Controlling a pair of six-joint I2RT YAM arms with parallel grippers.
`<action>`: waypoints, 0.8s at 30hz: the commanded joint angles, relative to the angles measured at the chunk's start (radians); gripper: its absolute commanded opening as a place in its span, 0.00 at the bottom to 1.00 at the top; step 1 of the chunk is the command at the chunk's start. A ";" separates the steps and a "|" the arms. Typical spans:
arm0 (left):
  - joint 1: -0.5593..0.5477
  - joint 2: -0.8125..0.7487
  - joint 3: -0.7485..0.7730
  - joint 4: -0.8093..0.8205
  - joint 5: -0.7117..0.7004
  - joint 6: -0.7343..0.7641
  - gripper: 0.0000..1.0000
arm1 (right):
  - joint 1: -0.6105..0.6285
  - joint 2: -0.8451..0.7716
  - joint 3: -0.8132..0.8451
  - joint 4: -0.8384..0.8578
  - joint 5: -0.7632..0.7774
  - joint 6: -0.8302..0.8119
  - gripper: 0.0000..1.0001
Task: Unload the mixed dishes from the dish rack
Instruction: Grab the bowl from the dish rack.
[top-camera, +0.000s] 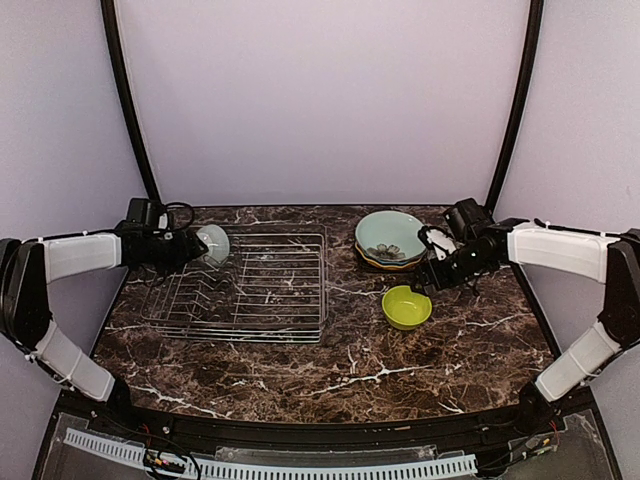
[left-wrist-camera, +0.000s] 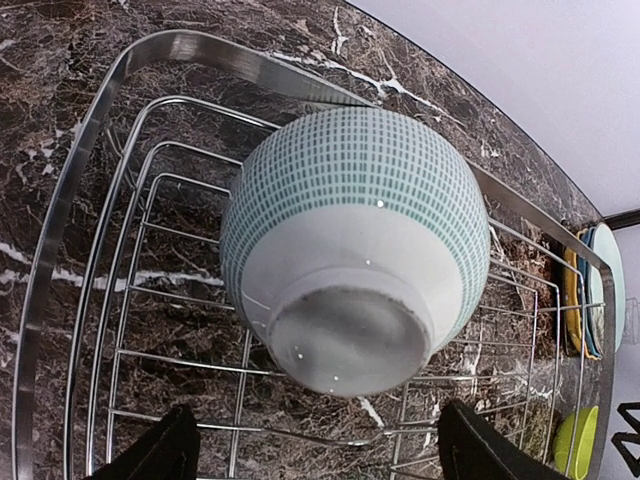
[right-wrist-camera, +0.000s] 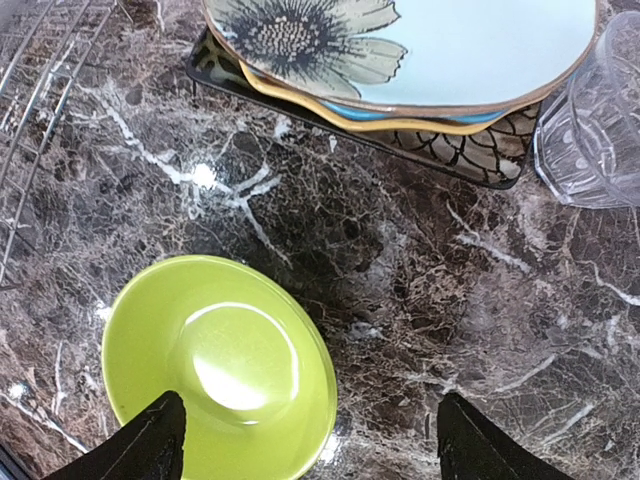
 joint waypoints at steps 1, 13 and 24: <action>0.017 0.031 0.045 0.026 0.023 -0.007 0.81 | -0.008 -0.046 0.032 0.005 -0.006 -0.001 0.85; 0.027 0.101 0.090 0.077 0.063 -0.023 0.71 | -0.014 -0.067 0.047 -0.001 -0.018 -0.007 0.87; 0.033 0.122 0.096 0.095 0.090 -0.028 0.54 | -0.014 -0.071 0.049 -0.005 -0.025 -0.010 0.87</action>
